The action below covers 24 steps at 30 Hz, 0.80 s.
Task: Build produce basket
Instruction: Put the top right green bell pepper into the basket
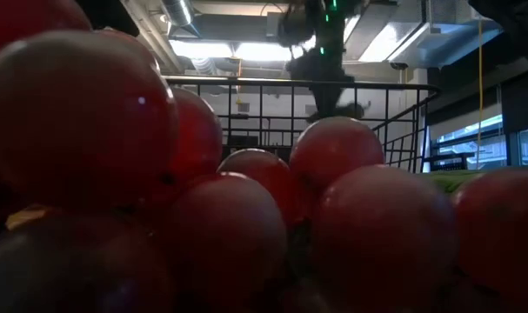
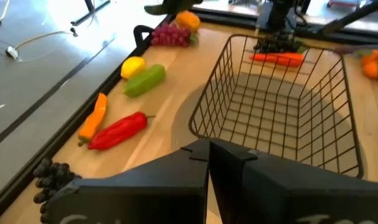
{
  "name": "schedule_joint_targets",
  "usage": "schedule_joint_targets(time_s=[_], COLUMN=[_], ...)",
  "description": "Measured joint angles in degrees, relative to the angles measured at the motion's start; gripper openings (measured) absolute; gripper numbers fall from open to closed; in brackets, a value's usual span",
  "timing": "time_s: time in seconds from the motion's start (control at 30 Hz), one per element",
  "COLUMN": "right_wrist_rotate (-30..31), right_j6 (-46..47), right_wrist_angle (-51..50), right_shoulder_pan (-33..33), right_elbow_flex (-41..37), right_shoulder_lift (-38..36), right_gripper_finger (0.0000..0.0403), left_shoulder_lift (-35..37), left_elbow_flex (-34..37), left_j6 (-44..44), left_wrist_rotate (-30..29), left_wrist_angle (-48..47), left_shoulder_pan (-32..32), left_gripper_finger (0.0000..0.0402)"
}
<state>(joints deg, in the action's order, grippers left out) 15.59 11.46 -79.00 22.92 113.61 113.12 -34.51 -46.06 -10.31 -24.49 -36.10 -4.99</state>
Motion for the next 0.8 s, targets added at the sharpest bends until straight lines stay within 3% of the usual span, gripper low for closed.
schedule_joint_targets(time_s=[0.23,0.5,0.8], right_wrist_rotate=[-0.5,-6.3,-6.9], right_j6=[2.1,4.8,4.6], right_wrist_angle=[-5.4,-3.4,1.2], right_shoulder_pan=[-9.6,-20.5,-25.2], right_elbow_flex=[7.5,8.3,7.0], right_shoulder_lift=[-0.1,0.2,0.8], right_gripper_finger=[0.0031,0.0031,0.0031], left_shoulder_lift=[-0.4,-0.4,-0.4], left_elbow_flex=[0.0,0.0,0.0], left_j6=[0.0,0.0,0.0], left_wrist_rotate=[0.0,0.0,1.7], left_wrist_angle=[-0.7,-0.8,-1.8], left_shoulder_pan=[0.0,0.0,0.0], left_gripper_finger=[0.0000,0.0000,0.0000])
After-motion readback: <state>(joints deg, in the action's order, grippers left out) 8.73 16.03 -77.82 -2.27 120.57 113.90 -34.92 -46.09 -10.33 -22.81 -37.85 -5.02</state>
